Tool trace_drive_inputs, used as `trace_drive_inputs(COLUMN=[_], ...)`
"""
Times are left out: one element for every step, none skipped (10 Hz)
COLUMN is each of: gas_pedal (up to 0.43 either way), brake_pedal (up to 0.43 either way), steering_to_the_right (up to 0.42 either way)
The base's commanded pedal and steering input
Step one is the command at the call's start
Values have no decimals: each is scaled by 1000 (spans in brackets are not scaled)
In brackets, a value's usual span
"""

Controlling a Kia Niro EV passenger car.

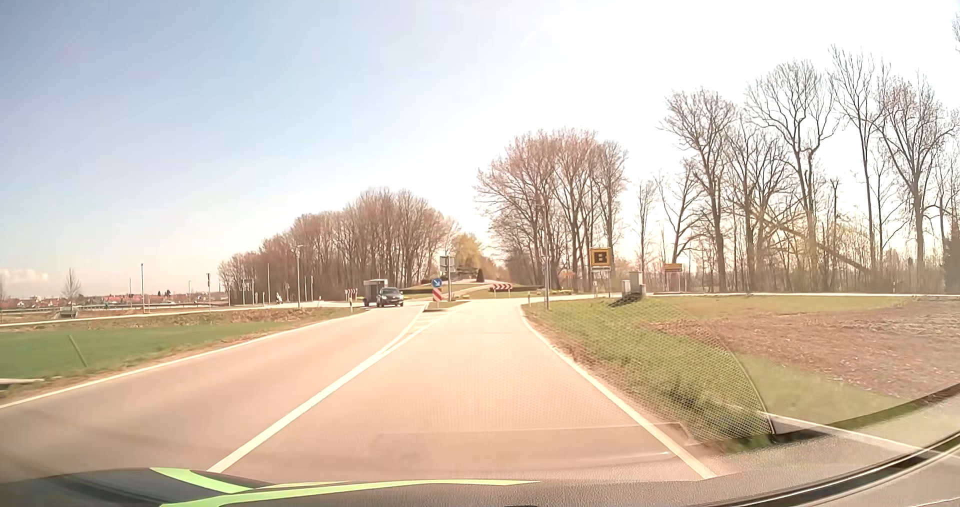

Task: Follow the waypoints while adhering to traffic rules and regulations

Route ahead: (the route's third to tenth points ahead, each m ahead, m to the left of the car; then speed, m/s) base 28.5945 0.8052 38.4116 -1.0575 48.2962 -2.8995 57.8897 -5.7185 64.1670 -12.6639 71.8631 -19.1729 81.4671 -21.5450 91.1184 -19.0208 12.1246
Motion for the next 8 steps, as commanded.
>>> trace_drive_inputs(gas_pedal=[0,0,0,0,0,0,0,0], brake_pedal=[91,91,98,104,104,110,110,110], steering_to_the_right=[0,0,1,1,1,1,1,1])
